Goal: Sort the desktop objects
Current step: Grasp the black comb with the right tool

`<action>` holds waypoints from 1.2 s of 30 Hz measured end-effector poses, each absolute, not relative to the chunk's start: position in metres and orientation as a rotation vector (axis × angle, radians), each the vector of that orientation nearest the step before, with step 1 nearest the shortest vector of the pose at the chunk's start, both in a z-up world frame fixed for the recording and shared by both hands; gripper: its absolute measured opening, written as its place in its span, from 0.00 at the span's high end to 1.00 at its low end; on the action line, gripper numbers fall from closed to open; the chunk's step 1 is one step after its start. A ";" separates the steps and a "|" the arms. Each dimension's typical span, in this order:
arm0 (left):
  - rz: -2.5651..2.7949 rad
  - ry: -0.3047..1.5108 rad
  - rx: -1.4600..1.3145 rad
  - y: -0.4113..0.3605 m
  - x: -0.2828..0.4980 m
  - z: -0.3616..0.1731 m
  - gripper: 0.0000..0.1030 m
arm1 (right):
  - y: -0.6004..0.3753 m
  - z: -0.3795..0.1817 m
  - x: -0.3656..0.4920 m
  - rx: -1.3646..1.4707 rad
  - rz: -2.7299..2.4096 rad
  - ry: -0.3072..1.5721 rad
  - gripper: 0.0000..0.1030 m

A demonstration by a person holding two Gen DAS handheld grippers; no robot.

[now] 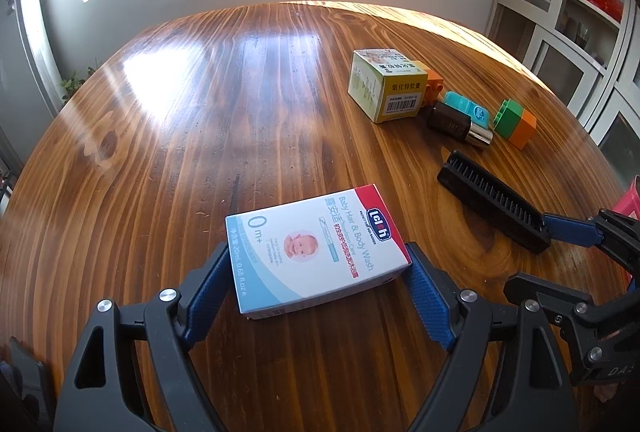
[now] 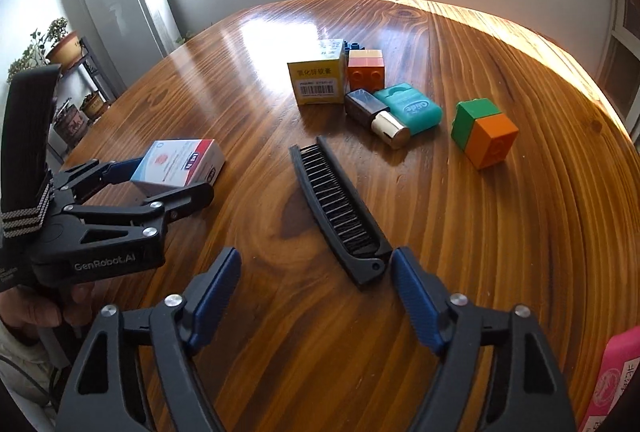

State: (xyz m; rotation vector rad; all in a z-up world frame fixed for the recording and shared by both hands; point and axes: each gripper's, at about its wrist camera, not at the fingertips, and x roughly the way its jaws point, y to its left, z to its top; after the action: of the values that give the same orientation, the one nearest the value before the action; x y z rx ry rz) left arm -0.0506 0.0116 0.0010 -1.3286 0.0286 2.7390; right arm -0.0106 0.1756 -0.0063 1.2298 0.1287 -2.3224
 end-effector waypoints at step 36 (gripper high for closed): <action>2.713 0.071 -1.371 0.013 -0.063 -0.004 0.00 | 0.169 0.001 -0.013 1.165 -2.551 0.144 0.71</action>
State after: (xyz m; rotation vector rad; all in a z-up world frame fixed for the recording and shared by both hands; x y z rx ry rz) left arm -0.0626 0.0133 -0.0045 -1.3712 0.0706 2.7133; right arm -0.0125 0.1694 0.0013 1.1648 0.1437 -2.5507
